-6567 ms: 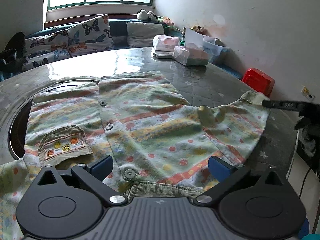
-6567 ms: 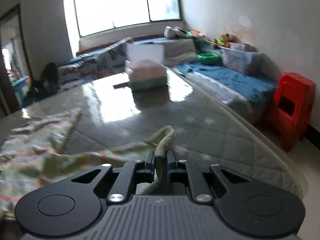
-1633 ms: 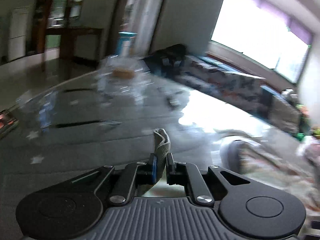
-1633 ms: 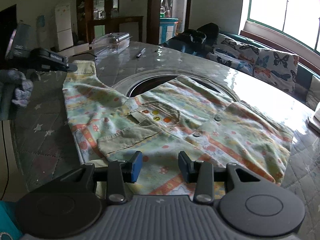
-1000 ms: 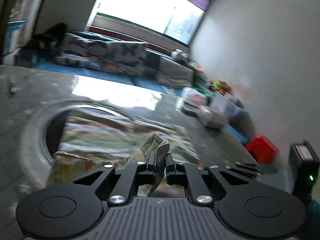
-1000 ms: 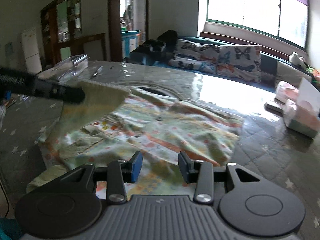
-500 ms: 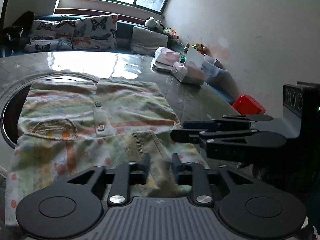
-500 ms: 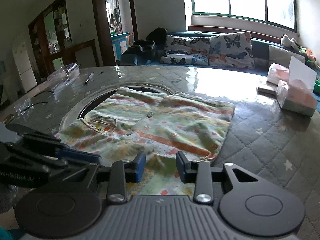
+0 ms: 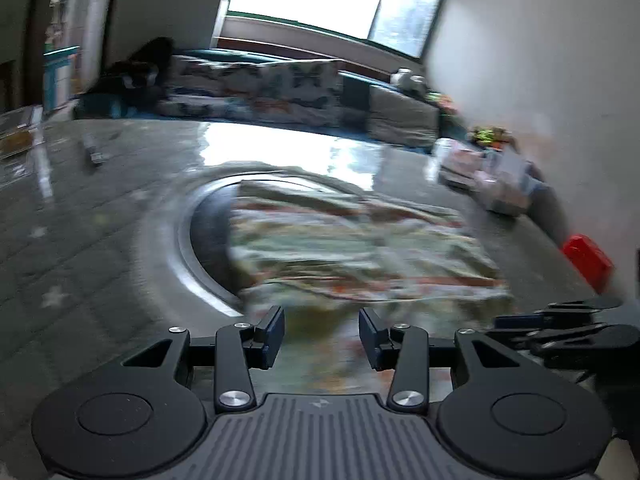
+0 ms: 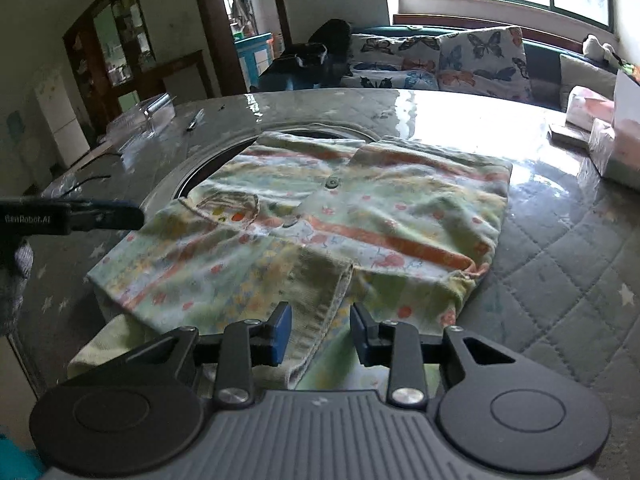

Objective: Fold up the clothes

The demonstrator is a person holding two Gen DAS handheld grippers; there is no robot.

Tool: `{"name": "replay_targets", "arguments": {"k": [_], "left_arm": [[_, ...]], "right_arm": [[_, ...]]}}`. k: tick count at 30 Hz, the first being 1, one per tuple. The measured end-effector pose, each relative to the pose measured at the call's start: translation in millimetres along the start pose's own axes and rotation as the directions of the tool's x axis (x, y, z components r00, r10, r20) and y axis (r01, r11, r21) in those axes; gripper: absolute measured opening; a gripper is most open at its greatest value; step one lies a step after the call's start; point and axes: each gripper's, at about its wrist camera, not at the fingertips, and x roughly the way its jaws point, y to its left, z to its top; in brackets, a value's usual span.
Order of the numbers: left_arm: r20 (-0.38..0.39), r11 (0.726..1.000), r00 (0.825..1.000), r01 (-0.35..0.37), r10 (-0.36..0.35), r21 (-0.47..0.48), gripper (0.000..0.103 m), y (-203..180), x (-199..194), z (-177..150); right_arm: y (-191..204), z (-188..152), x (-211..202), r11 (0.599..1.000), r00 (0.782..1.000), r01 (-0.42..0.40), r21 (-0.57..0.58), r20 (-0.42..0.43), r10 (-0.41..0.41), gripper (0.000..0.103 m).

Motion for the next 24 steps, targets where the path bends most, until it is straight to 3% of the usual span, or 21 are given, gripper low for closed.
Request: {"name": "replay_targets", "arguments": {"k": [5, 7, 11, 17, 24], "left_arm": [[-0.004, 0.999, 0.999, -0.044, 0.044, -0.029, 0.044, 19.9, -2.3, -4.8], [-0.008, 0.998, 0.999, -0.052, 0.052, -0.034, 0.044, 24.3, -2.1, -5.8], [-0.012, 0.998, 0.998, -0.061, 0.061, -0.028, 0.044, 22.2, 5.1, -5.7], [-0.010, 0.997, 0.997, -0.080, 0.080, -0.002, 0.044, 19.9, 16.3, 1.7], [-0.008, 0.996, 0.997, -0.078, 0.078, 0.037, 0.038, 12.1, 28.3, 8.6]], "right_arm": [[0.6, 3.6, 11.5, 1.000, 1.000, -0.003, 0.021, -0.011, 0.003, 0.020], [1.6, 4.4, 13.5, 1.000, 1.000, 0.005, 0.014, -0.009, -0.004, 0.007], [10.8, 7.1, 1.8, 0.999, 0.999, 0.028, -0.025, 0.033, -0.027, 0.006], [14.9, 7.5, -4.9, 0.997, 0.997, 0.067, -0.034, 0.026, -0.066, 0.006], [19.5, 8.1, -7.8, 0.991, 0.992, 0.115, -0.068, 0.049, -0.112, 0.011]]}}
